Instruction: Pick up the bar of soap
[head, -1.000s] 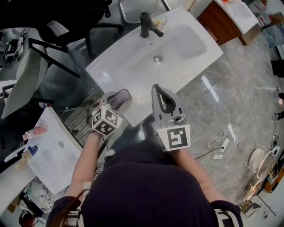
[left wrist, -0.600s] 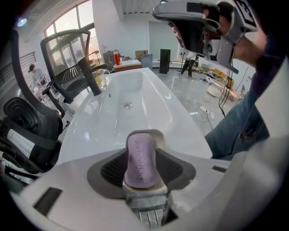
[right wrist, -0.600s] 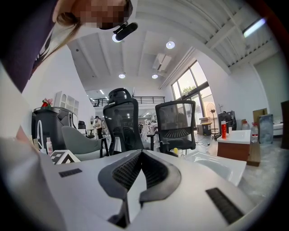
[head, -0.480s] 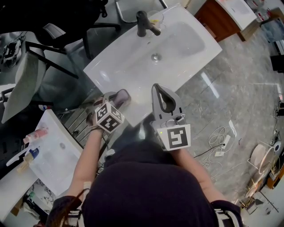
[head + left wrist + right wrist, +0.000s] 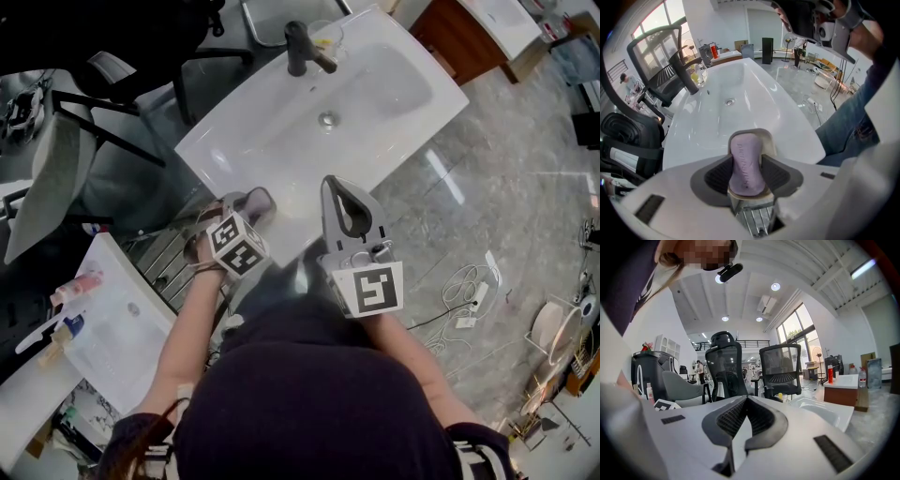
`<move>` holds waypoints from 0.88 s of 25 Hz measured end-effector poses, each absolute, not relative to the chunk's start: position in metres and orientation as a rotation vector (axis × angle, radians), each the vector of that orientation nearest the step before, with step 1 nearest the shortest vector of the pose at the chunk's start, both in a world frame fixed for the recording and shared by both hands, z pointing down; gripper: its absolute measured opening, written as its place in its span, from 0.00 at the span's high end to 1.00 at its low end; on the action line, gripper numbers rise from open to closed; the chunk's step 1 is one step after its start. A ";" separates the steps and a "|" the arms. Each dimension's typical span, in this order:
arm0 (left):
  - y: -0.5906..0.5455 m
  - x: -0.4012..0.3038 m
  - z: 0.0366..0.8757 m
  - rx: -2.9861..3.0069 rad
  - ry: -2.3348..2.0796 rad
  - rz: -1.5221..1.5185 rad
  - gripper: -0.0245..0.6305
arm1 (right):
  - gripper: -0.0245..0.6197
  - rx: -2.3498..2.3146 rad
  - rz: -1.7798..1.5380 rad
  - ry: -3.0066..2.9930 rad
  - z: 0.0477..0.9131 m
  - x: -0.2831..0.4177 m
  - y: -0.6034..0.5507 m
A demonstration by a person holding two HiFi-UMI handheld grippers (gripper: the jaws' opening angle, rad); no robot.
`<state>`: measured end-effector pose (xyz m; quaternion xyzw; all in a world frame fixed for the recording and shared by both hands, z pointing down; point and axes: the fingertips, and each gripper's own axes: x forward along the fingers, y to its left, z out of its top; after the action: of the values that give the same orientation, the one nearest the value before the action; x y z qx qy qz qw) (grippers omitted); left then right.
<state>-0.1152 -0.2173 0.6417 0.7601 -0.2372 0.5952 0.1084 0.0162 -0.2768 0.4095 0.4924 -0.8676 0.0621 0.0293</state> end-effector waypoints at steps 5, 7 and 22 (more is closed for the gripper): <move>-0.220 -0.116 0.646 2.242 -0.716 1.858 0.70 | 0.94 1.504 0.188 -2.684 0.410 0.016 -0.275; -0.221 -0.115 0.647 2.239 -0.723 1.868 0.70 | 0.94 1.507 0.192 -2.684 0.410 0.017 -0.276; -0.225 -0.116 0.632 2.298 -0.897 1.757 0.70 | 0.94 1.513 0.182 -2.694 0.405 0.020 -0.275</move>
<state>-0.1160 -0.2249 0.6315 0.7575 -0.2958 0.5793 0.0564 0.0202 -0.2750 0.4054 0.4886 -0.8702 0.0587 0.0235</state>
